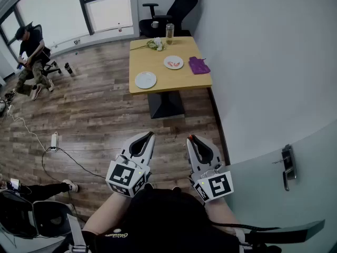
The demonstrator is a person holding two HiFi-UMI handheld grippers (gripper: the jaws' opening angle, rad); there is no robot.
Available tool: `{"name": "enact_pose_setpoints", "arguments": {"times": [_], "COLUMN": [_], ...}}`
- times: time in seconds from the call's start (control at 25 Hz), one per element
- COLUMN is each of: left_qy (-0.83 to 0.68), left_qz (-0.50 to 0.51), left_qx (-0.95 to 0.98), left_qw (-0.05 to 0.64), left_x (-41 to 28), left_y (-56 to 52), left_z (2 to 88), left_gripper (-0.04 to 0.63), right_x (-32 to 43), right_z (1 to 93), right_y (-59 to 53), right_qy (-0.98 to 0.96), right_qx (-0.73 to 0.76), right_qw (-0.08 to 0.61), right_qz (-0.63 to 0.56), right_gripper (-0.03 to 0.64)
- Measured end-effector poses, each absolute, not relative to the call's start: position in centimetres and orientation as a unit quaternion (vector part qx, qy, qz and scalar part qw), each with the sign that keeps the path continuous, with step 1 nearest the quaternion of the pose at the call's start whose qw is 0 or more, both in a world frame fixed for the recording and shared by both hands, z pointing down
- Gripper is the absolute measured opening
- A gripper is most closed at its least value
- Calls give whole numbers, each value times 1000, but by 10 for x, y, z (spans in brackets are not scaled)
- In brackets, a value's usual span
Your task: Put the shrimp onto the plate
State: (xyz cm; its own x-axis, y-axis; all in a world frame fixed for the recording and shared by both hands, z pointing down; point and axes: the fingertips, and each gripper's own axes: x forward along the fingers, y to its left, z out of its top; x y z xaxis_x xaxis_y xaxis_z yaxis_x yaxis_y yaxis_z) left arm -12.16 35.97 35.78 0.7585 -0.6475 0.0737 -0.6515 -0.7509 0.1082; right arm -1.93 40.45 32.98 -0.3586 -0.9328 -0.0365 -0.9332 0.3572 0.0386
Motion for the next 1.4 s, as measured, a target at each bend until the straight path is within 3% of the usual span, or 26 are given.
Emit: {"name": "enact_pose_setpoints", "arguments": {"times": [0.72, 1.4], "left_qy": [-338, -317], "left_qz": [15, 12], "left_qx": [938, 943], "left_qw": [72, 97], "left_x": [-132, -197], "left_y": [351, 314], "left_z": [365, 386], "left_gripper": [6, 6], "right_x": [-37, -100], "right_z": [338, 348], "right_y": [395, 361], "right_qy": [832, 819], "right_qx": [-554, -574], "right_qw": [15, -20], "right_qz": [0, 15], "right_gripper": [41, 41]}}
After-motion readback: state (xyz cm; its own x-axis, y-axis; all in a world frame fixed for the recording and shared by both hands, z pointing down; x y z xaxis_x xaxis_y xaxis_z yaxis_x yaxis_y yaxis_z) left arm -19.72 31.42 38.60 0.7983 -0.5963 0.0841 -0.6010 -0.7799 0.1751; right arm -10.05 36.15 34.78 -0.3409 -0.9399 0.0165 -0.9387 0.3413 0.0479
